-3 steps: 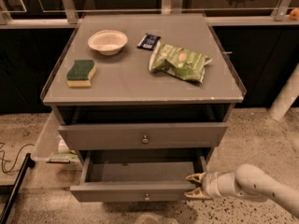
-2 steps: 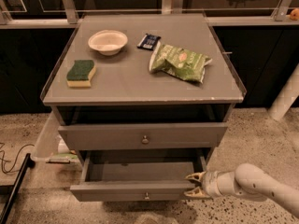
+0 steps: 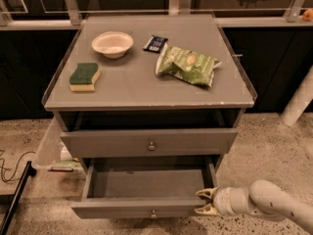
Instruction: Open middle drawer
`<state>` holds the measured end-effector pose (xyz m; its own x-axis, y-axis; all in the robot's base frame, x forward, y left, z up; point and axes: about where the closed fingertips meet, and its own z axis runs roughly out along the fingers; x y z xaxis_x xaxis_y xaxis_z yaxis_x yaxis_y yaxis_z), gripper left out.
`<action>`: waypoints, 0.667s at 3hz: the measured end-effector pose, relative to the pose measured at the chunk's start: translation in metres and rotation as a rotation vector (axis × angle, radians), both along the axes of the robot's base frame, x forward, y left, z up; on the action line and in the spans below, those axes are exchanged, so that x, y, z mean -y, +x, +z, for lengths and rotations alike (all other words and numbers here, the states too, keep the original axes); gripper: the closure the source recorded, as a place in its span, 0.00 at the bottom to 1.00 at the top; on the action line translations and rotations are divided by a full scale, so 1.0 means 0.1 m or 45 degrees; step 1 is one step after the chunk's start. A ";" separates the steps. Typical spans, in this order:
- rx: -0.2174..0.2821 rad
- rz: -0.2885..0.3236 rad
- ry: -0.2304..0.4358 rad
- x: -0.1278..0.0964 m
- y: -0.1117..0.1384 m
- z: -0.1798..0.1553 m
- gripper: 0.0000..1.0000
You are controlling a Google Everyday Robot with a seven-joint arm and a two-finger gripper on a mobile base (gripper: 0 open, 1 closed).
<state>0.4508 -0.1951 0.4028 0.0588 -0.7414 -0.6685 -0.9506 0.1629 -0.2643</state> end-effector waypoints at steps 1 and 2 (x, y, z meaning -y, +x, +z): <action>0.027 -0.036 0.005 -0.01 0.00 0.12 1.00; 0.027 -0.036 0.005 -0.01 0.00 0.12 0.81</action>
Offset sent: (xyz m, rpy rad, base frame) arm -0.0002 0.0011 0.0118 0.0039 -0.0214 -0.0285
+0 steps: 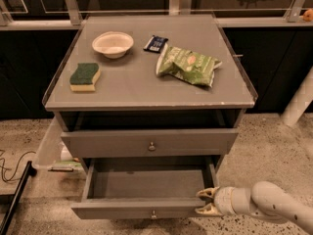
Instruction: Open middle drawer
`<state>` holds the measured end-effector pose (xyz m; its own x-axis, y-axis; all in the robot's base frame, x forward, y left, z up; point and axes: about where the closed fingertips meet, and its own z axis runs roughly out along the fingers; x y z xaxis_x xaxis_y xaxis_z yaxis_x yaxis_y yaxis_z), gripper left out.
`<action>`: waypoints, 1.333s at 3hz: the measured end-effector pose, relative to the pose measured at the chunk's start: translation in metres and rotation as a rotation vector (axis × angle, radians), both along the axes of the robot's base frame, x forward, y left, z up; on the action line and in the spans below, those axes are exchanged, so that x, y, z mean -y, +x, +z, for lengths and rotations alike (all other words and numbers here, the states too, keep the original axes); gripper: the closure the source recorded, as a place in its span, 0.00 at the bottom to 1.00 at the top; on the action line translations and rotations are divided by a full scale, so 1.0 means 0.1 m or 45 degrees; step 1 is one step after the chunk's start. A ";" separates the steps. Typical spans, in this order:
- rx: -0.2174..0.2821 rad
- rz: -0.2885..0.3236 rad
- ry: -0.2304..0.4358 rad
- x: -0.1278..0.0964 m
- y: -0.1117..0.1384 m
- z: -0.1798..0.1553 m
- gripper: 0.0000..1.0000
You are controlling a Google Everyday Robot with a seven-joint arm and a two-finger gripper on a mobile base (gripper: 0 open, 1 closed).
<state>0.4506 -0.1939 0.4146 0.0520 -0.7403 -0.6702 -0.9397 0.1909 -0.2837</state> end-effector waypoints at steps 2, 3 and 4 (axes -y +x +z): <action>-0.022 -0.008 0.012 0.00 -0.05 -0.09 0.34; -0.046 -0.026 0.030 -0.02 -0.11 -0.17 0.11; -0.046 -0.026 0.030 -0.02 -0.11 -0.16 0.15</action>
Offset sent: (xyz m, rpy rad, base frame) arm -0.0118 -0.0049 -0.0221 0.0205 0.0420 -0.0210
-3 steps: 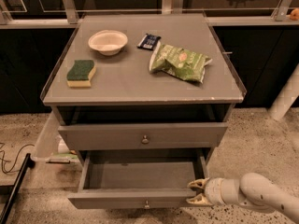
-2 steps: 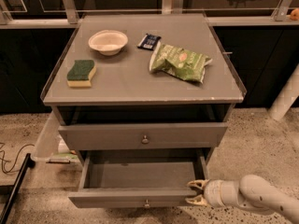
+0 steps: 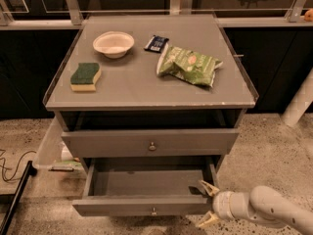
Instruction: Open middle drawer
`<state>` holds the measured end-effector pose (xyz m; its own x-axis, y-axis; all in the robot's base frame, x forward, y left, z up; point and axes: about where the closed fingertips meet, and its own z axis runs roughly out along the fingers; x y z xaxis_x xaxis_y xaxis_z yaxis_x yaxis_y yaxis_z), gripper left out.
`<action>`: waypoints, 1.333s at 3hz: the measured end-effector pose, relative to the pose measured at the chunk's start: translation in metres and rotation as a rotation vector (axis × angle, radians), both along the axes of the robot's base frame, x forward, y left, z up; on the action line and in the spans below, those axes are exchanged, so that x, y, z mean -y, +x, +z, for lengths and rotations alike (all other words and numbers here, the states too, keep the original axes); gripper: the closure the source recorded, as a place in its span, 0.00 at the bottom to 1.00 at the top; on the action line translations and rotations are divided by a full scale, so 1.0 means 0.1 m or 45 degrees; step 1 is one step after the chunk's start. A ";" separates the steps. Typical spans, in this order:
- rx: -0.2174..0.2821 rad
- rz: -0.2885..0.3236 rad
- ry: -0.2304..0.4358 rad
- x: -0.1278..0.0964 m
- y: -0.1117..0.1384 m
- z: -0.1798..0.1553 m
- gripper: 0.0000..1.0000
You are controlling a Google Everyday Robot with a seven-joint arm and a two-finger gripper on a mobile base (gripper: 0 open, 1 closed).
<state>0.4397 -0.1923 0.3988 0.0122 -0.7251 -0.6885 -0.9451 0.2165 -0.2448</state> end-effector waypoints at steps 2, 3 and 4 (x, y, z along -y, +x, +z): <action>-0.032 -0.019 0.015 0.02 -0.27 -0.02 0.61; -0.032 -0.019 0.015 0.02 -0.26 0.01 0.85; -0.032 -0.019 0.014 0.03 -0.25 0.02 1.00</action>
Offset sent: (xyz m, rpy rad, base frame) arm -0.1148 -0.0338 -0.0196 0.0185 0.0682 -0.0825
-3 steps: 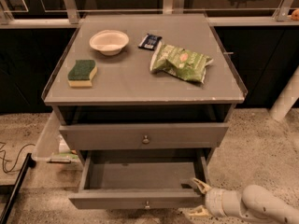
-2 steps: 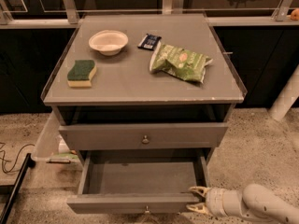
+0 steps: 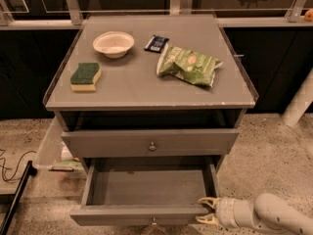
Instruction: Open middle drawer
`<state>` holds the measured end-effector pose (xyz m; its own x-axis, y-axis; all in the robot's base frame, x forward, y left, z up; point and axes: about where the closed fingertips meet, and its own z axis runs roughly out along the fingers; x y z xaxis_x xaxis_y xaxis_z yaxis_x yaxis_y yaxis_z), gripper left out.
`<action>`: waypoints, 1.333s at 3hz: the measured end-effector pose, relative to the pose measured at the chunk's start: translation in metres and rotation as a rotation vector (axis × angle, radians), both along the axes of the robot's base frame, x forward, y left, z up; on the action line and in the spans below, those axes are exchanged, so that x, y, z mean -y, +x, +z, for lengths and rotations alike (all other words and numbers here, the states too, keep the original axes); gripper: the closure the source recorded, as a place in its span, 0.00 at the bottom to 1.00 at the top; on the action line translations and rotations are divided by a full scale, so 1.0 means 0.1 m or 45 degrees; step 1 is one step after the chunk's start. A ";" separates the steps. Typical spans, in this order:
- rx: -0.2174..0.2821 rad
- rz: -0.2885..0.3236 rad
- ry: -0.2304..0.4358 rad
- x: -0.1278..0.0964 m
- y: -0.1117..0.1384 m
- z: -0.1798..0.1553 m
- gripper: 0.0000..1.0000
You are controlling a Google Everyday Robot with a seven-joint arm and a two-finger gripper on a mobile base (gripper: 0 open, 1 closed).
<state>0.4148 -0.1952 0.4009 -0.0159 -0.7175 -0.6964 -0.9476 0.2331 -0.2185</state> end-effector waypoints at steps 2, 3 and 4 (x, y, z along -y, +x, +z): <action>0.022 0.000 -0.017 0.03 -0.08 0.05 1.00; 0.019 -0.007 -0.020 0.04 -0.17 0.05 0.82; 0.019 -0.007 -0.019 0.04 -0.17 0.05 0.59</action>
Offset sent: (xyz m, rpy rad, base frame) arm -0.2876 -0.0597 0.0287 -0.0834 0.0573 -0.1343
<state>0.3982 -0.1992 0.4059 -0.0095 -0.7280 -0.6855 -0.9428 0.2349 -0.2364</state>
